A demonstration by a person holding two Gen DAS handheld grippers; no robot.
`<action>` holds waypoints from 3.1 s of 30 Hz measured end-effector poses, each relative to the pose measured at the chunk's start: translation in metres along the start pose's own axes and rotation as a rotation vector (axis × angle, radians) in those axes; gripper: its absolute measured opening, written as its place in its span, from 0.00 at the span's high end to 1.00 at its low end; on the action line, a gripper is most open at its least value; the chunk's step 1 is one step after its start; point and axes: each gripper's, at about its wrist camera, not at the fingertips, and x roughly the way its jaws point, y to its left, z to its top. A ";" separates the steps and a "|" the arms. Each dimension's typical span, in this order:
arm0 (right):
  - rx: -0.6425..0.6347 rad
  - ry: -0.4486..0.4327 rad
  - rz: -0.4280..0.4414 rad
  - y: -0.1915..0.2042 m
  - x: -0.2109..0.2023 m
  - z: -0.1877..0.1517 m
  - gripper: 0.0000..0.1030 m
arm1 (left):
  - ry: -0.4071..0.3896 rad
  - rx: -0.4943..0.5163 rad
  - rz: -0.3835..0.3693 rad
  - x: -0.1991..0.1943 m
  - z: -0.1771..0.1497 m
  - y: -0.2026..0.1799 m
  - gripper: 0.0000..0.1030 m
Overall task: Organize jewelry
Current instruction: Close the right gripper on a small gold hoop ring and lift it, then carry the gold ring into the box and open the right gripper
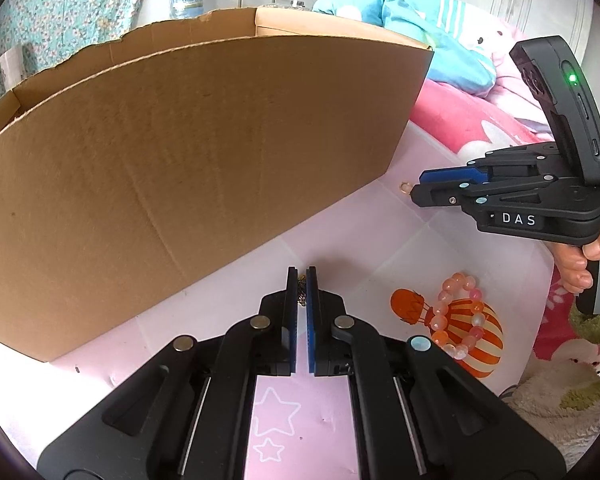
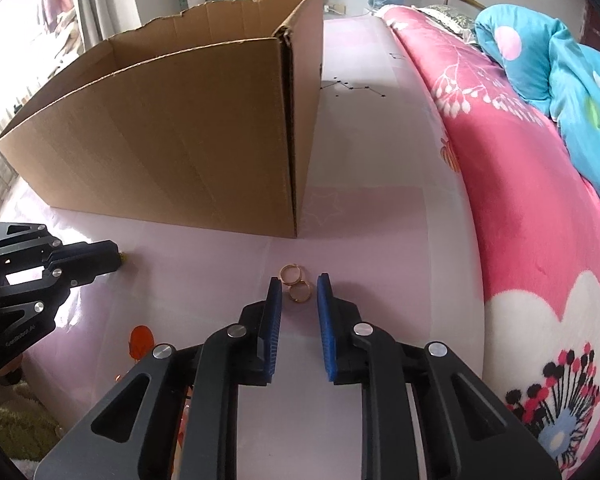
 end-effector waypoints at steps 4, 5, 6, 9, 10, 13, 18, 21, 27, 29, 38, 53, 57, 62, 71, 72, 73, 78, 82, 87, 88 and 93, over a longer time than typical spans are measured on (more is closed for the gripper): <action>-0.025 0.004 0.002 0.005 0.000 0.001 0.82 | -0.002 -0.001 -0.003 -0.001 -0.001 0.001 0.97; -0.027 0.004 0.002 0.005 0.000 0.001 0.82 | -0.002 -0.001 -0.002 -0.001 -0.001 0.001 0.97; -0.026 0.005 0.004 0.005 0.001 0.002 0.83 | -0.003 0.000 -0.001 -0.001 -0.001 0.001 0.97; -0.012 0.005 0.020 0.002 0.001 0.002 0.89 | -0.002 0.000 0.000 -0.001 -0.001 0.001 0.97; -0.002 0.005 0.025 0.001 0.000 0.002 0.89 | -0.002 0.000 0.000 -0.001 -0.001 0.001 0.97; 0.022 0.007 0.032 -0.002 0.000 0.001 0.89 | -0.002 0.000 0.001 -0.001 -0.001 0.001 0.97; 0.068 0.002 0.057 -0.005 -0.007 -0.004 0.89 | -0.004 0.000 0.000 -0.001 -0.001 0.001 0.97; 0.097 -0.015 0.067 -0.008 -0.015 -0.006 0.89 | -0.005 -0.002 -0.001 -0.001 -0.001 0.001 0.97; 0.113 -0.045 0.078 -0.008 -0.024 -0.004 0.89 | -0.007 -0.028 -0.035 -0.003 -0.001 0.009 0.97; 0.111 -0.057 0.083 -0.006 -0.028 -0.003 0.89 | -0.018 -0.030 -0.043 -0.008 -0.002 0.011 0.98; 0.097 -0.123 0.103 -0.004 -0.049 0.004 0.89 | -0.063 0.028 -0.016 -0.036 -0.006 0.003 0.98; 0.077 -0.293 0.199 0.010 -0.101 0.029 0.89 | -0.254 0.023 -0.071 -0.125 0.031 0.004 0.98; 0.056 -0.353 0.251 0.015 -0.112 0.048 0.89 | -0.292 0.024 -0.060 -0.139 0.056 0.012 0.98; 0.035 -0.363 0.296 0.022 -0.102 0.073 0.89 | -0.257 -0.035 -0.086 -0.125 0.092 0.034 0.99; 0.019 -0.200 0.340 0.019 -0.046 0.117 0.89 | -0.051 -0.150 -0.120 -0.058 0.142 0.084 0.99; 0.013 -0.179 0.338 0.020 -0.040 0.121 0.89 | -0.030 -0.166 -0.132 -0.051 0.146 0.089 0.99; 0.006 -0.155 0.337 0.021 -0.033 0.124 0.89 | -0.003 -0.189 -0.155 -0.042 0.151 0.096 0.99; -0.020 -0.089 0.308 0.021 -0.017 0.139 0.89 | 0.134 -0.291 -0.182 -0.004 0.169 0.126 0.99; -0.049 -0.064 0.287 0.024 -0.010 0.149 0.89 | 0.190 -0.361 -0.174 0.018 0.173 0.141 0.99; -0.079 -0.043 0.270 0.029 -0.003 0.155 0.89 | 0.227 -0.385 -0.126 0.037 0.173 0.151 0.99; -0.084 -0.039 0.266 0.031 -0.002 0.155 0.89 | 0.233 -0.390 -0.122 0.040 0.173 0.153 0.99; -0.079 -0.042 0.268 0.031 0.000 0.157 0.89 | 0.271 -0.388 -0.091 0.053 0.172 0.157 0.96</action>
